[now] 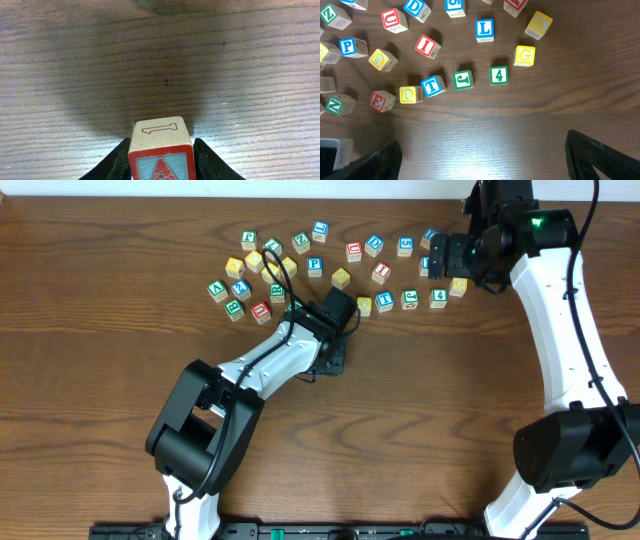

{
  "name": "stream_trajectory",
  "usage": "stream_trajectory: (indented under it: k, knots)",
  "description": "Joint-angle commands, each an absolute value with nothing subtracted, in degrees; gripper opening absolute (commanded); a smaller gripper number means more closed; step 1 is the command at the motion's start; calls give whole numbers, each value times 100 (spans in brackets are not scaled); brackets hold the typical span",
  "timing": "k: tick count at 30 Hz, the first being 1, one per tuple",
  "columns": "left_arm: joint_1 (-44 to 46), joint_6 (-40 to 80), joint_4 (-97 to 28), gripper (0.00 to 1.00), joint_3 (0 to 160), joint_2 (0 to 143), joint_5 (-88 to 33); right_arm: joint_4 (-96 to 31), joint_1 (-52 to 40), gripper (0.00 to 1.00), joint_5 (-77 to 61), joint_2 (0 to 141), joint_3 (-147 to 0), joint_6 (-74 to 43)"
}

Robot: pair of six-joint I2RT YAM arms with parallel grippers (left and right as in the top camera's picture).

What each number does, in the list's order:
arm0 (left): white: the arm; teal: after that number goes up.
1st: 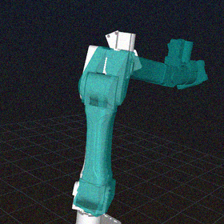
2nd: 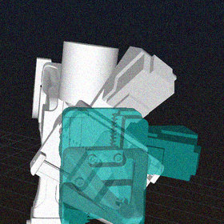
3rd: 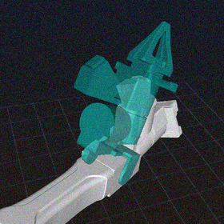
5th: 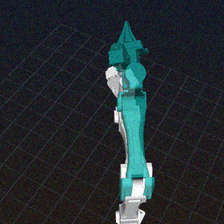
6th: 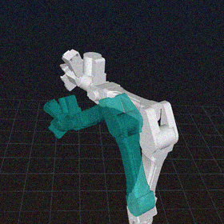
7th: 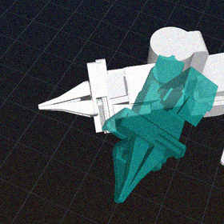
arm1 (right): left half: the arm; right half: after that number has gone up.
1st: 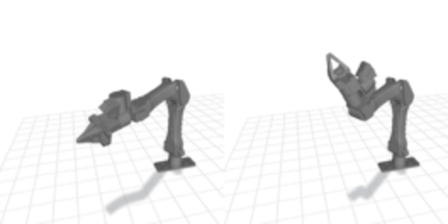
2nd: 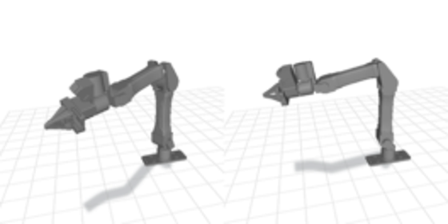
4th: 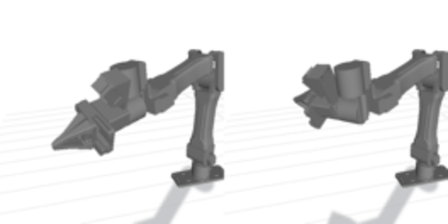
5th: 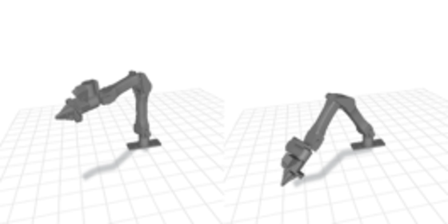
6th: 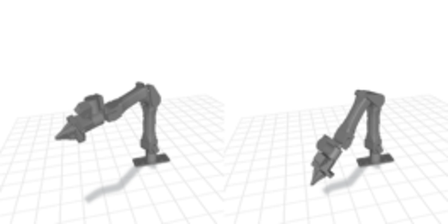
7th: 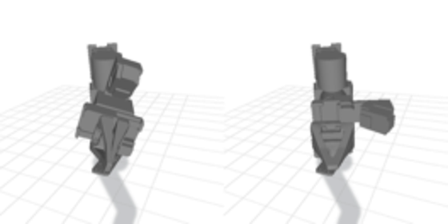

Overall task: Spell out AI2
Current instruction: 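Lower the A block onto the table and open the left gripper, then lift the left gripper away from the placed A block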

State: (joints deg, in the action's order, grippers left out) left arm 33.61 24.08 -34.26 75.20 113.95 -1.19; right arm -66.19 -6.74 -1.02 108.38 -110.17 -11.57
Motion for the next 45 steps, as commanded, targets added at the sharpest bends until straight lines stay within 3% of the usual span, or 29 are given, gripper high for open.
stream_trajectory:
  k: [1, 15, 18, 19, 23, 34, 45]
  knots:
    - [3367, 2034, -3444, 38, 7647, 11410, -108, -6622, -718, 99, -32, 10888, -10991, -1192]
    - [3367, 2016, -3439, 38, 7647, 11410, -106, -6626, -718, 99, -34, 10888, -10989, -1194]
    - [3367, 2045, -3439, 51, 7649, 11406, -106, -6622, -718, 99, -34, 10888, -10991, -1194]
    - [3367, 2060, -3441, 61, 7649, 11367, -106, -6608, -718, 99, -32, 10888, -10991, -1190]
    - [3361, 2060, -3448, 68, 7714, 11181, -106, -6545, -716, 99, -32, 10888, -10991, -1151]
    - [2928, 2174, -3605, 69, 7889, 10265, -108, -6495, -729, 99, -320, 10888, -10991, -1153]
    - [1282, 2294, -4204, 69, 7889, 8455, -106, -6484, -746, 99, -1000, 10886, -10991, -1177]
